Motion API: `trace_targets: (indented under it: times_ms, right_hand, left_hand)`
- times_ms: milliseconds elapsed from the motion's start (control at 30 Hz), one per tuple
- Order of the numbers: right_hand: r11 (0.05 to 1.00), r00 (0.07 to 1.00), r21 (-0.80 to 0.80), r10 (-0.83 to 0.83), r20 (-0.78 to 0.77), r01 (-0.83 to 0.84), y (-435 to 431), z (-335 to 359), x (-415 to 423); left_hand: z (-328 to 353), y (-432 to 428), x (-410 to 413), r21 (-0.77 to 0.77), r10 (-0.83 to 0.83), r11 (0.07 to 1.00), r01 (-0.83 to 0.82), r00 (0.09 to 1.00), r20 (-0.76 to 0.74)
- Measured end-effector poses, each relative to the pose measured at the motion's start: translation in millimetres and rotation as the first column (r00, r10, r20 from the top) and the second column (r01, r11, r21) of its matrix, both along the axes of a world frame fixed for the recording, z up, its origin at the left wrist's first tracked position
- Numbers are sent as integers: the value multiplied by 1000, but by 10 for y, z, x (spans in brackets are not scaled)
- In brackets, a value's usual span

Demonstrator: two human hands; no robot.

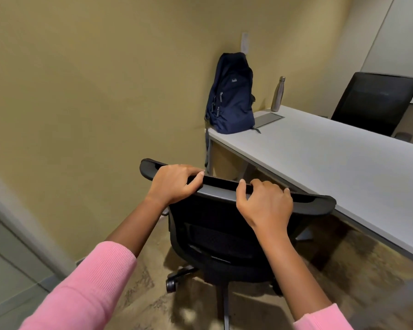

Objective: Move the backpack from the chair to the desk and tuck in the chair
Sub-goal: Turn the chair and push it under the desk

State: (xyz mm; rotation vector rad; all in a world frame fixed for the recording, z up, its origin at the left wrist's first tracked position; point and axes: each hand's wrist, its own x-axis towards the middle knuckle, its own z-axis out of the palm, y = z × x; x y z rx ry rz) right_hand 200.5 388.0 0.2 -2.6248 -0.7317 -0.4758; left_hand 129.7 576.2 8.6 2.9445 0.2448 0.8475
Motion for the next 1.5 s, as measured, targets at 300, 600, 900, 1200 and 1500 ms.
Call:
trace_targets:
  times_ms: [300,600,900,1200,1500]
  right_hand:
    - [997,997,23,-79,-25,79,718,16,270]
    - [946,952,113,-298,-66,304,1527,54,260]
    - [869,870,42,-489,-63,492,2426,59,153]
    - [874,875,-84,-482,-41,478,2942,62,380]
    - [848,852,-106,-524,-22,519,3180,64,825]
  left_hand:
    - [11,758,432,-11,-116,993,117,991,67]
    - [29,1624,806,7,-275,961,275,959,67]
    - [76,2490,1072,-56,-417,907,418,908,42]
    - [74,3041,1440,-106,-480,870,481,877,32]
    - [10,3274,2008,-73,-503,860,505,863,39]
